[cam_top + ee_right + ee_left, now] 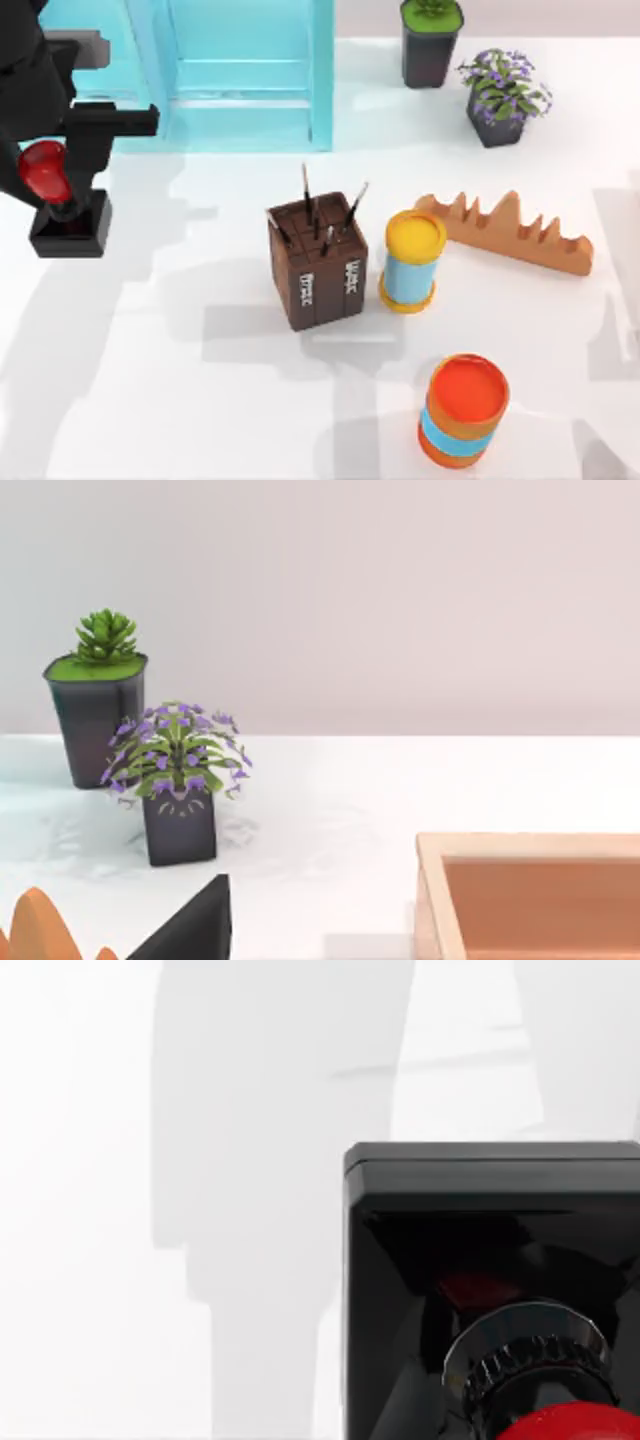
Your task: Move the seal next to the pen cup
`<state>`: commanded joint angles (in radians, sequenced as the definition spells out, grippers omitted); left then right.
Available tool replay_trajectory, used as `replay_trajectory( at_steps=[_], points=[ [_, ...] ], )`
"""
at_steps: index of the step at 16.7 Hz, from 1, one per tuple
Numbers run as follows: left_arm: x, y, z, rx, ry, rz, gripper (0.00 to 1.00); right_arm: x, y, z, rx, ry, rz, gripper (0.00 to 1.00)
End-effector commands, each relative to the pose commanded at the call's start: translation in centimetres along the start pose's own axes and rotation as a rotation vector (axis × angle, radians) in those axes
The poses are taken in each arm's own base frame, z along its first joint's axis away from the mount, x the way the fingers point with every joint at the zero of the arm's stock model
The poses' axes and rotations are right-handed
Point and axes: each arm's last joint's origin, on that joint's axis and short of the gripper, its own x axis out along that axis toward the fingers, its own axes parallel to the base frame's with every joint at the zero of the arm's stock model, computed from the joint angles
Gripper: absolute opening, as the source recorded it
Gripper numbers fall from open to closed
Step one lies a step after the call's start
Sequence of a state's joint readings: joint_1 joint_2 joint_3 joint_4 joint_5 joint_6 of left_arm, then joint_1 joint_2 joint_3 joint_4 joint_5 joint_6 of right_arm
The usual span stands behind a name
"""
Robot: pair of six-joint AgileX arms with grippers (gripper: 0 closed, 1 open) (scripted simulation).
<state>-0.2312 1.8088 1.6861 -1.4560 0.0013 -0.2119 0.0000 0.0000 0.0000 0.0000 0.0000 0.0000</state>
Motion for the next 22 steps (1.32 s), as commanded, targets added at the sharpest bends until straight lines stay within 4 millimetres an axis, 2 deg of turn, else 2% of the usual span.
replay_trajectory(
  at_steps=[3, 6, 8, 10, 15, 22],
  points=[
    [-0.2, -2.5, 1.2, -0.011, 0.006, 0.003, 0.00, 0.0, 0.0, 0.0, 0.000, 0.000, 0.000, 1.00],
    [-0.9, -6.6, 2.4, -0.005, -0.014, -0.003, 0.00, 0.0, 0.0, 0.0, 0.000, 0.000, 0.000, 1.00],
    [-0.9, -9.0, 2.7, 0.001, -0.015, -0.004, 0.00, 0.0, 0.0, 0.0, 0.000, 0.000, 0.000, 1.00],
    [-0.6, -10.4, 2.7, 0.004, -0.009, -0.002, 0.00, 0.0, 0.0, 0.0, 0.000, 0.000, 0.000, 1.00],
    [-0.6, -10.3, 2.7, 0.003, -0.011, -0.004, 0.00, 0.0, 0.0, 0.0, 0.000, 0.000, 0.000, 1.00],
    [0.9, -10.5, 2.7, 0.004, -0.008, -0.002, 0.00, 0.0, 0.0, 0.0, 0.000, 0.000, 0.000, 1.00]
  ],
)
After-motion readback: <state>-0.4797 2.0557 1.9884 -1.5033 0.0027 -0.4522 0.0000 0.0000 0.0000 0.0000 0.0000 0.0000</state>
